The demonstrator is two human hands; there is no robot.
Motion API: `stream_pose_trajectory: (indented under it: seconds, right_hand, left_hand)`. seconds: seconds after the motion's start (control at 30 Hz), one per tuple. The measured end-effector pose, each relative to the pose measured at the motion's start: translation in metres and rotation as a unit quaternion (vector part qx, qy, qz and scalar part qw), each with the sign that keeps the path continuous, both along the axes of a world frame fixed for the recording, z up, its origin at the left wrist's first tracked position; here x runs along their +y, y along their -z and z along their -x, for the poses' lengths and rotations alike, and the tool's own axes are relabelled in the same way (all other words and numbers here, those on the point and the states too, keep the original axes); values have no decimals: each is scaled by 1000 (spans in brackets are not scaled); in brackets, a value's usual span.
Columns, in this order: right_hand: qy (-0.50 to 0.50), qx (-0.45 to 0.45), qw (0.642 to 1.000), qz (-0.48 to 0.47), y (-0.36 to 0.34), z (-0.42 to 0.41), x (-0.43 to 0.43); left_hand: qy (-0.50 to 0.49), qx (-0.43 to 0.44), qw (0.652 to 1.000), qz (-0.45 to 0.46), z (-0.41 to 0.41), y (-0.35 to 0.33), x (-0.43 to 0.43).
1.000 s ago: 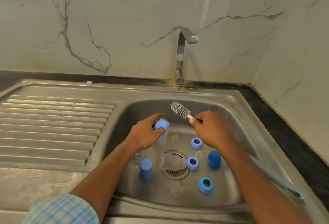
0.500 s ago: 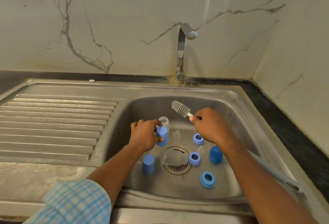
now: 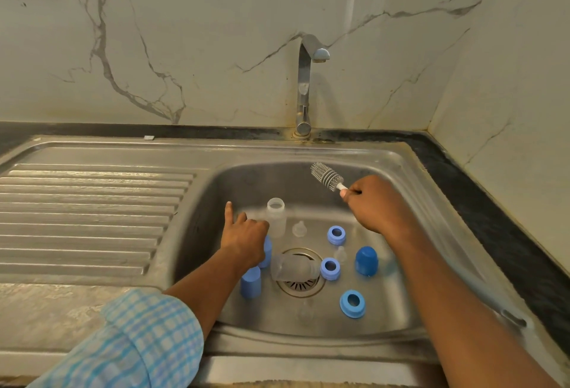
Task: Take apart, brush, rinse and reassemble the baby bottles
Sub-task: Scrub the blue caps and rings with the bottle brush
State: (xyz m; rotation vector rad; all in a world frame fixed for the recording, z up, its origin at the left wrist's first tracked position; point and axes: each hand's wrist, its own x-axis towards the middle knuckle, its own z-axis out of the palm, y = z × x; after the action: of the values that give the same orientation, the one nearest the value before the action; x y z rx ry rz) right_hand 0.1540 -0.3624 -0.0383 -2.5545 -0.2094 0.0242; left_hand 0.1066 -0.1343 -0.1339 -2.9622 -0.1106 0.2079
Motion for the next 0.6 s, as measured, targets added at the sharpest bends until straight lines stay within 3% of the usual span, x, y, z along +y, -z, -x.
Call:
stream_pose_trajectory:
  seconds: [0.13, 0.3, 0.47, 0.6]
  right_hand:
    - [3, 14, 1000, 9, 1, -2, -6]
    - [2, 54, 998, 29, 4, -4, -10]
    - [17, 38, 998, 48, 2, -5, -12]
    - [26, 19, 998, 50, 2, -6, -15]
  left_hand:
    - [21, -19, 1000, 4, -2, -9, -8]
    - [80, -85, 990, 75, -5, -20, -43]
    - [157, -6, 972, 176, -22, -14, -107]
    - [200, 45, 962, 180, -40, 1, -151]
